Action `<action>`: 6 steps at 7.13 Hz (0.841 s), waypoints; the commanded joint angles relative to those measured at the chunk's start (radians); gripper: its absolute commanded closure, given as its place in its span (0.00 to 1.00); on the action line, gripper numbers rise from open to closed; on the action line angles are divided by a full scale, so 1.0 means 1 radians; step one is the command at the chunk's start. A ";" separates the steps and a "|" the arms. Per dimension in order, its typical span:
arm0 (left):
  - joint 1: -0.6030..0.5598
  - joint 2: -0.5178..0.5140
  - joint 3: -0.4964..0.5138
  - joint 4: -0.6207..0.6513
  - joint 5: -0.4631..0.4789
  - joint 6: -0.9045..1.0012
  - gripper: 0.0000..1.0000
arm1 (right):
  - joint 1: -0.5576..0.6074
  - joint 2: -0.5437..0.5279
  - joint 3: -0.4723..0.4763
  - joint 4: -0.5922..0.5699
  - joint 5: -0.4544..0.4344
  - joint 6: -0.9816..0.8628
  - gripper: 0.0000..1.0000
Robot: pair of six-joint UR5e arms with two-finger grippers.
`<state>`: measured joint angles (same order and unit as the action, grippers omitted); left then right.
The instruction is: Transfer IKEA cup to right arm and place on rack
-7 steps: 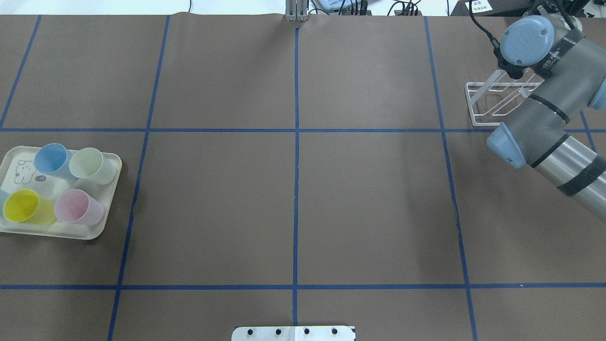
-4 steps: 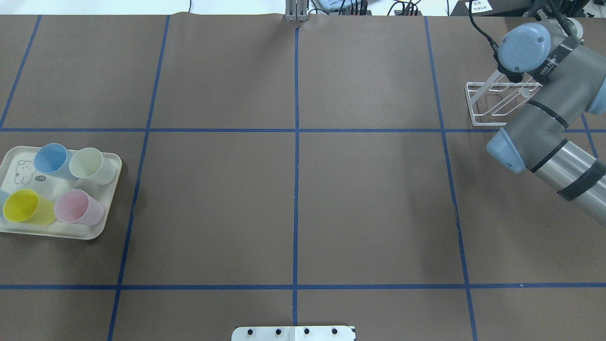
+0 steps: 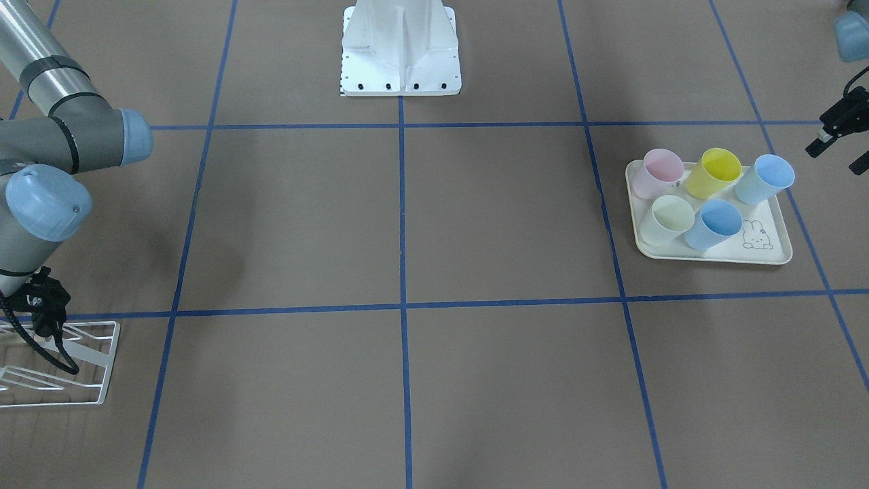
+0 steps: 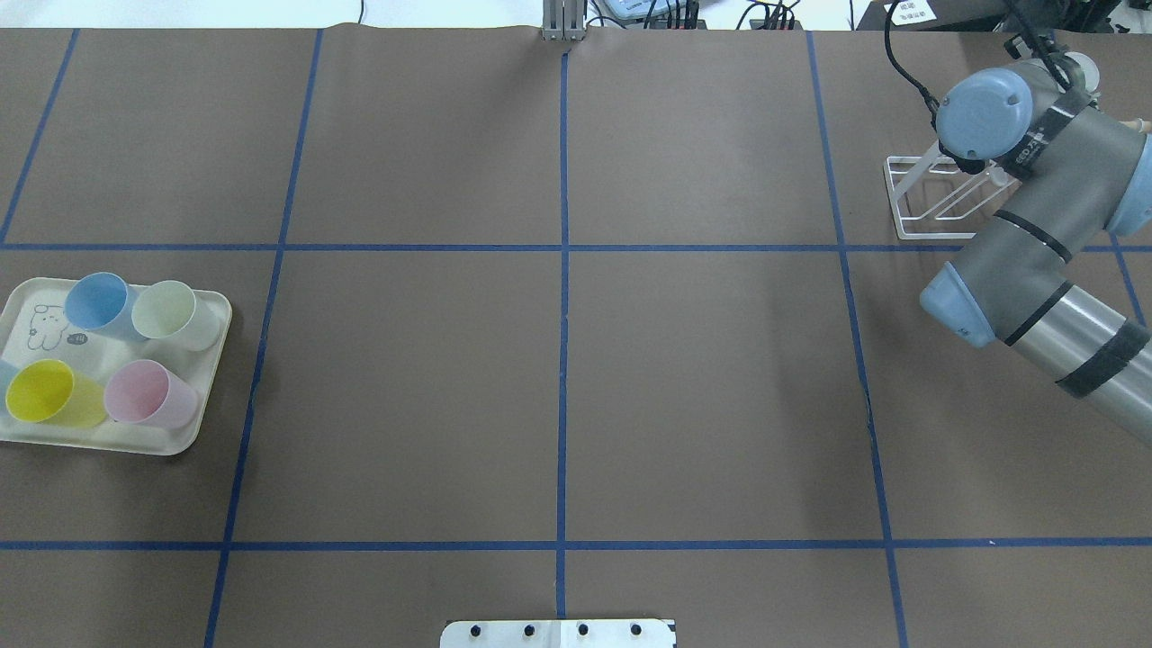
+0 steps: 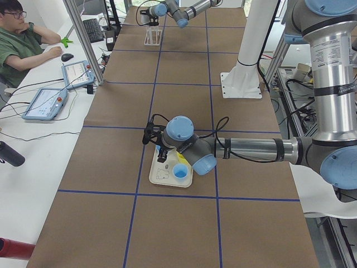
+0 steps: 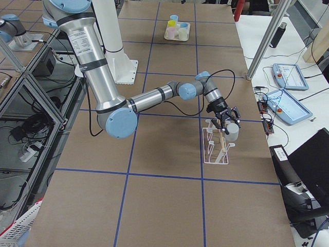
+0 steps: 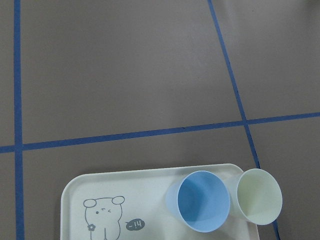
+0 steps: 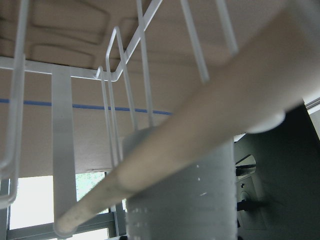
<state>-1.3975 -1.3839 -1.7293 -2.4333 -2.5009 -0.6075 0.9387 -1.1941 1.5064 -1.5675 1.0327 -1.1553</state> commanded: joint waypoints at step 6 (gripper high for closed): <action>0.002 -0.006 0.004 0.000 0.001 -0.003 0.00 | -0.032 0.005 -0.017 0.003 -0.026 0.057 0.01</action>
<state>-1.3960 -1.3887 -1.7258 -2.4329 -2.5004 -0.6093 0.9072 -1.1944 1.4869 -1.5654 1.0068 -1.0972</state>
